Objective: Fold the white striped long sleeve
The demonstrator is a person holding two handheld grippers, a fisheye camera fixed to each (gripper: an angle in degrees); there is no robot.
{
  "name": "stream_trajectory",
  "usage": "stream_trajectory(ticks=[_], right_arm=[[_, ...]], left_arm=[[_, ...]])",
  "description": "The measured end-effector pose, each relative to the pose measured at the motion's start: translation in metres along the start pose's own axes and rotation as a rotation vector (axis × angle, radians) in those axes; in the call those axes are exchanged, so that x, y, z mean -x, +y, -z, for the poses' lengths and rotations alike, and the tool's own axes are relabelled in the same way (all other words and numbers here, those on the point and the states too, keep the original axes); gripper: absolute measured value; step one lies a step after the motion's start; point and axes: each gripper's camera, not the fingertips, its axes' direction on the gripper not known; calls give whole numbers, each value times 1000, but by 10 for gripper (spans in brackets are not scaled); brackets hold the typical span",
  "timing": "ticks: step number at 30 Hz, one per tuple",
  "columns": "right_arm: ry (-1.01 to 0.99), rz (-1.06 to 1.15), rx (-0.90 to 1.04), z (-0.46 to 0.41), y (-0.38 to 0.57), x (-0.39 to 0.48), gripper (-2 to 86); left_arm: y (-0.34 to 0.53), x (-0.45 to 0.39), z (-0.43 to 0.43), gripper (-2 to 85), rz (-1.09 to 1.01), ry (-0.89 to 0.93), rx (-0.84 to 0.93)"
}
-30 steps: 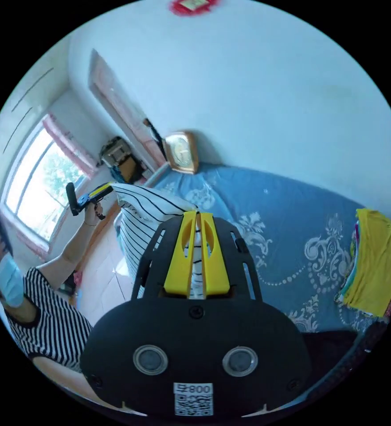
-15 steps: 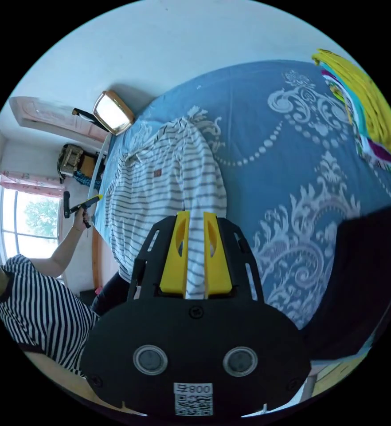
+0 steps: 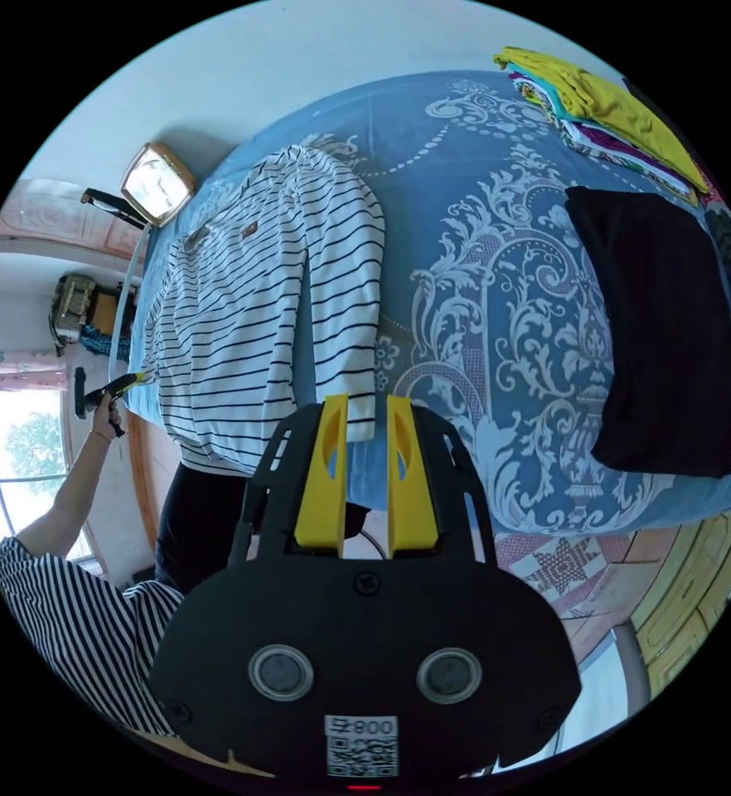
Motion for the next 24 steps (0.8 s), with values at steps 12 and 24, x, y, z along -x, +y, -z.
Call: stream_trajectory(ticks=[12, 24], right_arm=[[224, 51, 156, -24, -54, -19, 21], [303, -226, -122, 110, -102, -136, 56]], left_arm=[[-88, 94, 75, 15, -26, -430, -177], [-77, 157, -9, 63, -103, -71, -81]])
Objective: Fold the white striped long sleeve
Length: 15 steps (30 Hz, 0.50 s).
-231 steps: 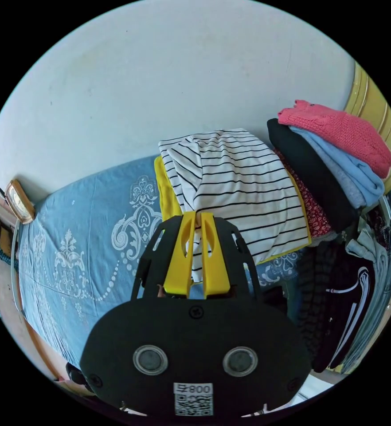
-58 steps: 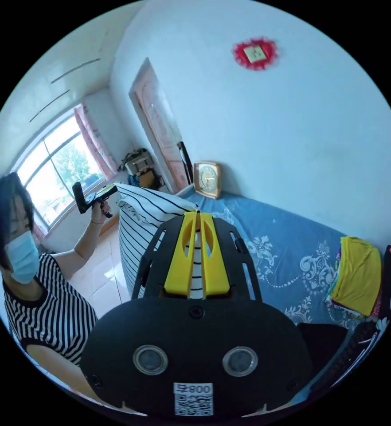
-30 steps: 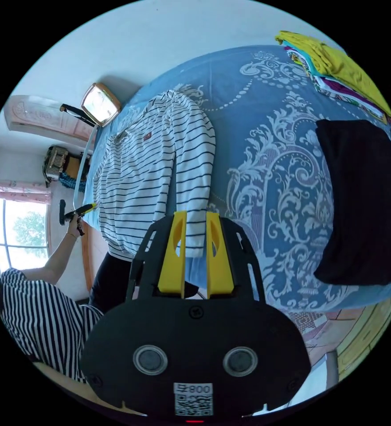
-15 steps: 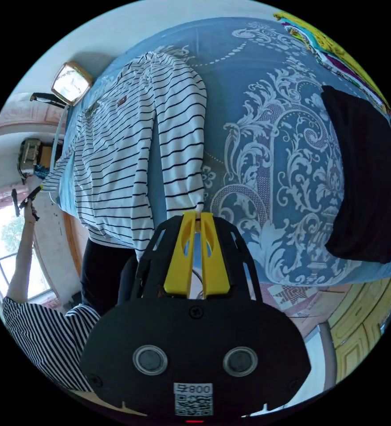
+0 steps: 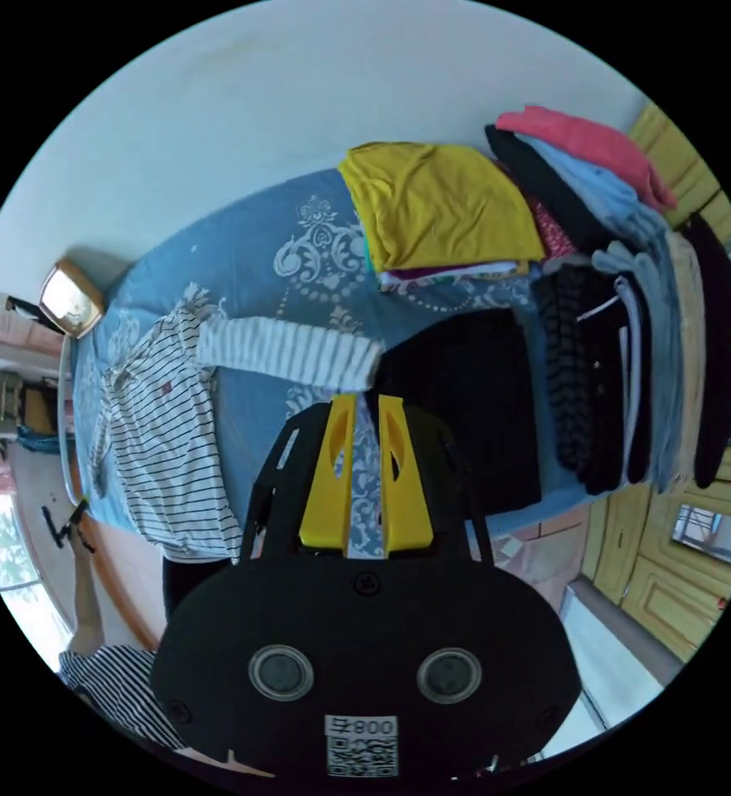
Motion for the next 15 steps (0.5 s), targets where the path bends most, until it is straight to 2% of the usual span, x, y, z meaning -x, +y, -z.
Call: stream_trajectory(ticks=[4, 6, 9, 15], right_arm=[[-250, 134, 59, -66, 63, 7, 63], [-367, 202, 150, -101, 101, 22, 67], [-509, 248, 269, -149, 163, 40, 71], [-614, 170, 316, -199, 224, 26, 80]], left_arm=[[36, 11, -40, 86, -38, 288, 128], [65, 23, -67, 102, 10, 503, 215], [100, 41, -96, 115, 114, 707, 284], [137, 78, -132, 130, 218, 853, 325]])
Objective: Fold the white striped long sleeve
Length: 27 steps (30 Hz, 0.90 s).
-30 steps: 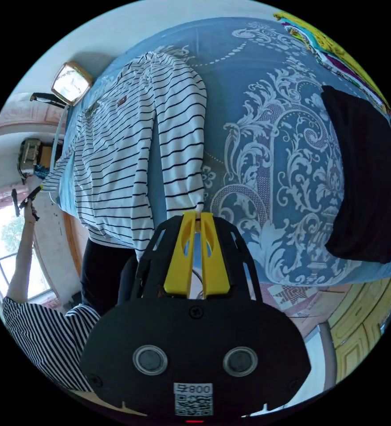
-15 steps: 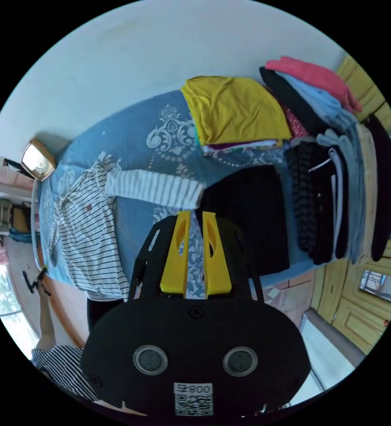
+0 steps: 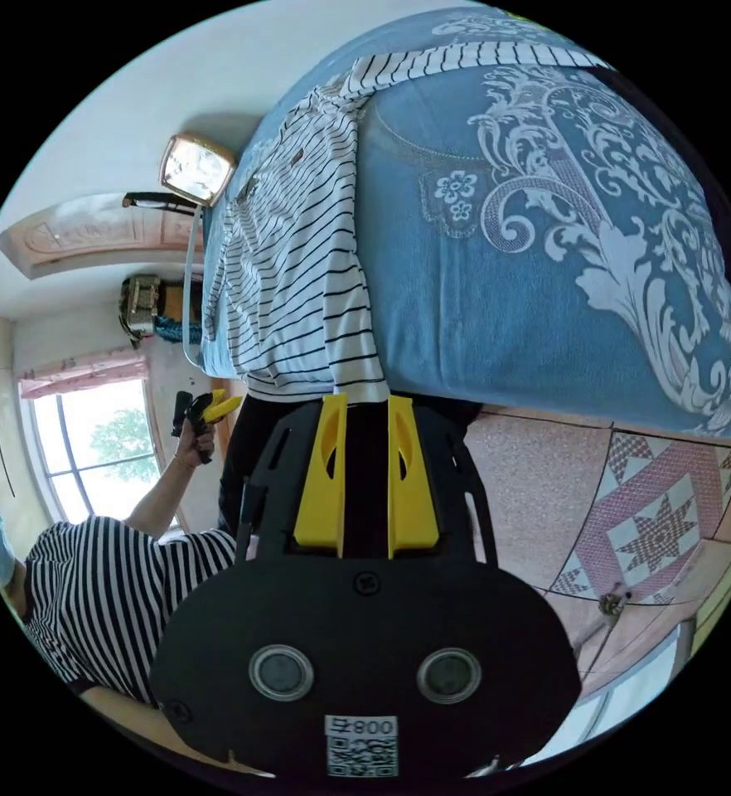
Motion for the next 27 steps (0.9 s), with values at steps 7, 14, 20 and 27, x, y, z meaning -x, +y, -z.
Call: stream_trajectory(ticks=[7, 14, 20, 27], right_arm=[[-44, -76, -31, -22, 12, -39, 80], [-39, -90, 2, -41, 15, -55, 44], [-14, -71, 19, -43, 19, -61, 19], [-171, 0, -80, -13, 45, -61, 12]], left_arm=[[0, 49, 0, 133, 21, -7, 9], [-6, 84, 9, 114, 39, -79, -62], [-2, 89, 13, 34, -9, -87, -74], [34, 89, 51, 12, -110, 35, -172]])
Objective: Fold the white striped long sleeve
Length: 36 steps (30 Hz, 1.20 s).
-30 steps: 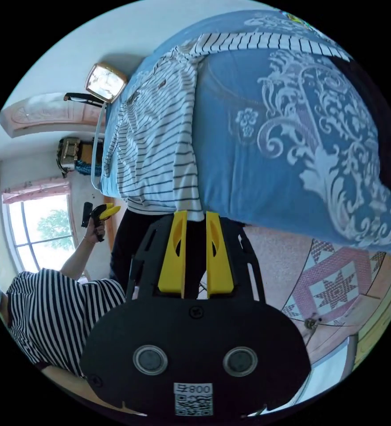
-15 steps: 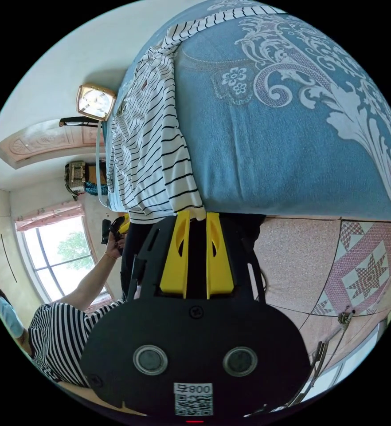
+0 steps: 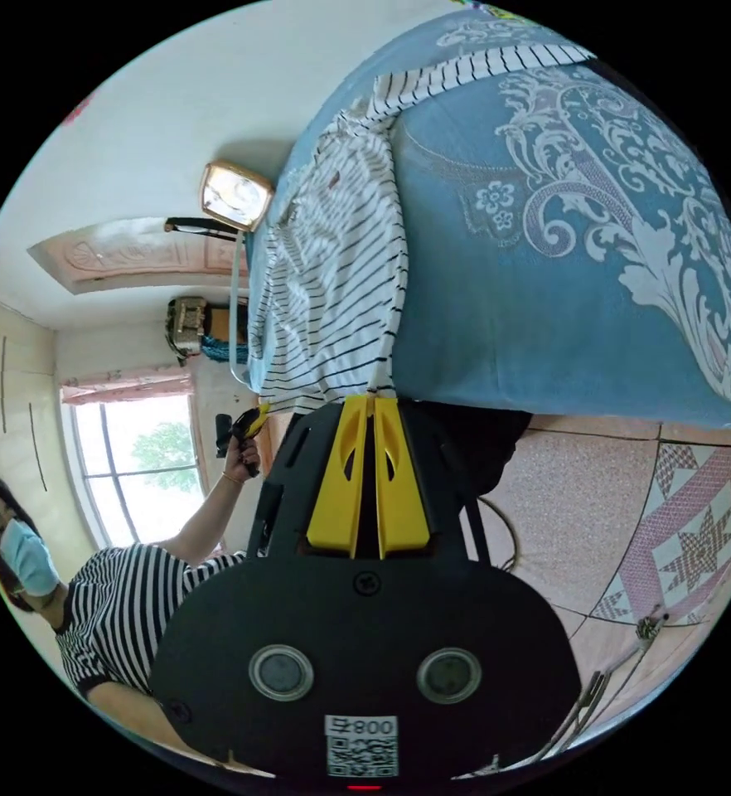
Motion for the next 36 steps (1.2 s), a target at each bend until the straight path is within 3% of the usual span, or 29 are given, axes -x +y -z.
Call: stream_trajectory(ticks=[7, 16, 28, 36], right_arm=[[-115, 140, -110, 52, 24, 29, 10], [-97, 234, -121, 69, 52, 57, 9], [-84, -32, 27, -8, 17, 8, 13], [-94, -140, -95, 0, -9, 12, 23]], left_arm=[[19, -32, 43, 10, -156, 146, -89], [42, -39, 65, 9, -201, 225, -163], [26, 6, -27, 17, 49, 126, -54], [-3, -3, -48, 38, 119, 2, -126]])
